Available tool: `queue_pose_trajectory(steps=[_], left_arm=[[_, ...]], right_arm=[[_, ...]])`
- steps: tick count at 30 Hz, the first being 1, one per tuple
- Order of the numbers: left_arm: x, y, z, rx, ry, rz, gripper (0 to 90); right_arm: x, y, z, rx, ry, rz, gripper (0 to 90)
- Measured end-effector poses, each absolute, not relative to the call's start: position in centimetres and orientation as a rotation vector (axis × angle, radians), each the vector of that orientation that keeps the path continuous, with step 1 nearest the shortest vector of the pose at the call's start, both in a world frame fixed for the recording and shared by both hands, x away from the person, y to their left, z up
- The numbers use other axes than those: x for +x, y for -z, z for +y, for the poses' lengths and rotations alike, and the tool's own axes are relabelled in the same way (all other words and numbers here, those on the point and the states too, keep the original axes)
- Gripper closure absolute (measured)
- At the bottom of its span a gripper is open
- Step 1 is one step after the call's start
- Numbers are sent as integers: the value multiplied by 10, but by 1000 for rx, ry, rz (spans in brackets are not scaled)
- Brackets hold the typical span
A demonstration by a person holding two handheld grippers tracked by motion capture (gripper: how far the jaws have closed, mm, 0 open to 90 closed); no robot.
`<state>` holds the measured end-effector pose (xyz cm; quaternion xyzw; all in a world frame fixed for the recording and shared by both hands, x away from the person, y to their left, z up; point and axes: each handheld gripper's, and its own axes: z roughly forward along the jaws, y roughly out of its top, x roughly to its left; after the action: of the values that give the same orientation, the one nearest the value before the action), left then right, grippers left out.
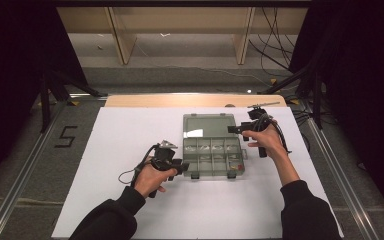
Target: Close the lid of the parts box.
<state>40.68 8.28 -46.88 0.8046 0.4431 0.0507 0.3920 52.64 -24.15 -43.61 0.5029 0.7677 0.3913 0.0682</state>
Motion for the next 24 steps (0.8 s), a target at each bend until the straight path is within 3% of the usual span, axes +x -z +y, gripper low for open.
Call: queue_pose_trajectory(steps=[24], left_arm=[[406, 469, 83, 2043, -123, 1142, 632]], right_arm=[[550, 469, -228, 1682, -1084, 2318, 292]])
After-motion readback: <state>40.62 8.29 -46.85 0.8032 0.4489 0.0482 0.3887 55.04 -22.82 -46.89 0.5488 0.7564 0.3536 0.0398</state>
